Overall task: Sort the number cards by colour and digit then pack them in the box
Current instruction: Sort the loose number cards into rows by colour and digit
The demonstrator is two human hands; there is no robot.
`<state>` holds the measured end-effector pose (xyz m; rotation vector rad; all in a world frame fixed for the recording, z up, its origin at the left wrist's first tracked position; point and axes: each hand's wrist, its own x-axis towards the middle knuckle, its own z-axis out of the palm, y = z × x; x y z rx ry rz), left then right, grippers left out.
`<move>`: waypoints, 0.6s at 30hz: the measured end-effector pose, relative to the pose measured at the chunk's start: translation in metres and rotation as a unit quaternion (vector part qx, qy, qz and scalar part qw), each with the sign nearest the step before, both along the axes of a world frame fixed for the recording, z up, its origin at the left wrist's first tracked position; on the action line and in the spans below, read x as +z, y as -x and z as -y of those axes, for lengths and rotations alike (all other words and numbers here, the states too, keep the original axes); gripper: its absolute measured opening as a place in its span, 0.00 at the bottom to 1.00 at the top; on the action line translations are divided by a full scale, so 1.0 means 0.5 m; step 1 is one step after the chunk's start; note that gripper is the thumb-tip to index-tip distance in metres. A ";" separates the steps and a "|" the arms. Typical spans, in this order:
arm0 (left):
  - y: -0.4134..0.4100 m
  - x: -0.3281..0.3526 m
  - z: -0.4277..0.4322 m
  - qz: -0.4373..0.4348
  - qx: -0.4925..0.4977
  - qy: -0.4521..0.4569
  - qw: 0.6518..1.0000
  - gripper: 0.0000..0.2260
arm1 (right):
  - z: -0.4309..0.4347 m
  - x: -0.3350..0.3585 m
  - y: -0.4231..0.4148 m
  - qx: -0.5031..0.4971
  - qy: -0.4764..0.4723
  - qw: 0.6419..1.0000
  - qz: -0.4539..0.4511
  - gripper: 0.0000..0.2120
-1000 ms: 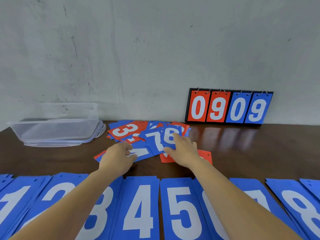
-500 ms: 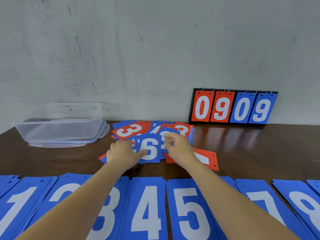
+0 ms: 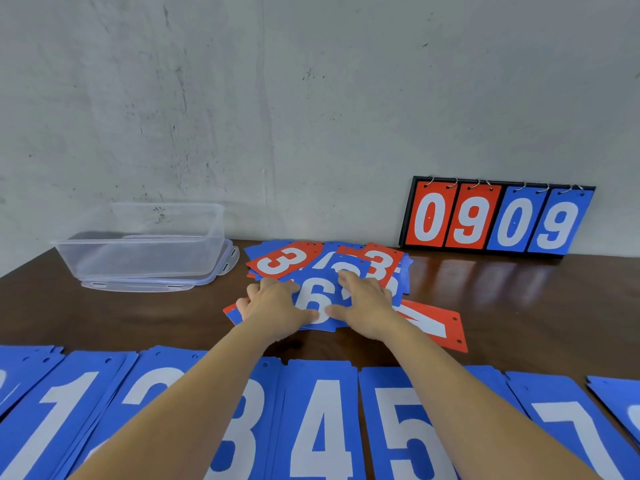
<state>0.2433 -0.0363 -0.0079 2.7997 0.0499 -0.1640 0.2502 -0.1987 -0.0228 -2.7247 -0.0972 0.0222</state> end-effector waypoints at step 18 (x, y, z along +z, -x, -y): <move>0.012 -0.007 -0.004 0.034 -0.022 -0.007 0.999 0.33 | -0.043 0.012 0.046 -0.083 0.009 0.996 0.012 0.36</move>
